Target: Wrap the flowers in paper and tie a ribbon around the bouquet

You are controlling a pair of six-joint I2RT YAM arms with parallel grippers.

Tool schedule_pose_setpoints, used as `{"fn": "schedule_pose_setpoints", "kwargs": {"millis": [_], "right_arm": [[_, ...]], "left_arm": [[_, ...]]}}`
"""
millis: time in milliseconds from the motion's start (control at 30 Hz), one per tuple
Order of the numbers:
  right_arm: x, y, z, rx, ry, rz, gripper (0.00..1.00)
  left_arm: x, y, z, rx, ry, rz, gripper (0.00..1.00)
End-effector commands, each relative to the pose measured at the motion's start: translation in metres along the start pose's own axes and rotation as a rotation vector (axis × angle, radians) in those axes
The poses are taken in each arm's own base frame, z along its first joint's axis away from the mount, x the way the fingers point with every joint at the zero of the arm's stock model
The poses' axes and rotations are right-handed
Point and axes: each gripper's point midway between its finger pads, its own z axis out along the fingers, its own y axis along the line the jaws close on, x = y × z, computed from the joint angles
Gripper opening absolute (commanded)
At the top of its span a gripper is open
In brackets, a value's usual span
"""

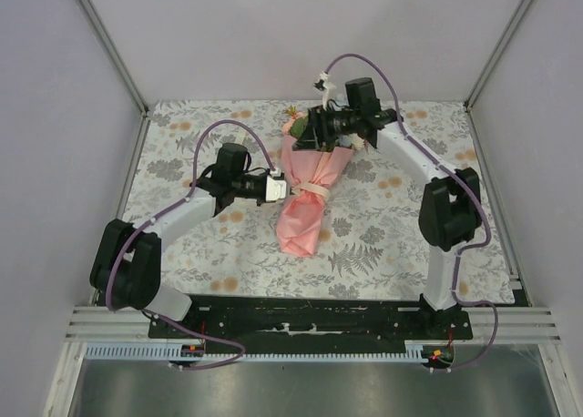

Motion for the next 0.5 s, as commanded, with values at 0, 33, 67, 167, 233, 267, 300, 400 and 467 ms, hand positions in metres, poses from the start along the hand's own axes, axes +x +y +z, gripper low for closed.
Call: {"fn": "schedule_pose_setpoints", "kwargs": {"millis": [0,33,67,167,233,267,300,400,467], "right_arm": [[0.034,0.041,-0.054,-0.062,0.069,-0.065,0.68],[0.047,0.044,-0.055,-0.074,0.089,-0.064,0.66],[0.056,0.045,-0.056,-0.073,0.102,-0.051,0.66],[0.083,0.043,-0.048,-0.075,0.155,0.004,0.64],[0.093,0.041,-0.039,-0.079,0.182,0.018,0.64],[0.096,0.04,-0.034,-0.078,0.19,0.019,0.64],[0.098,0.039,-0.031,-0.082,0.193,0.025,0.63],[0.102,0.037,-0.022,-0.082,0.204,0.026,0.63],[0.107,0.035,-0.019,-0.077,0.213,0.024,0.62]], "left_arm": [[-0.006,0.018,0.004,-0.029,-0.023,0.044,0.02],[-0.005,0.02,0.005,-0.031,-0.021,0.045,0.02],[-0.004,0.021,0.005,-0.032,-0.02,0.045,0.02],[-0.003,0.023,0.007,-0.031,-0.019,0.045,0.02],[-0.004,0.025,0.008,-0.03,-0.022,0.05,0.02],[-0.003,0.026,0.008,-0.033,-0.018,0.048,0.02],[-0.004,0.029,0.008,-0.036,-0.017,0.05,0.02],[-0.003,0.03,0.008,-0.034,-0.01,0.043,0.02],[-0.003,0.03,0.008,-0.032,-0.009,0.046,0.02]]}}
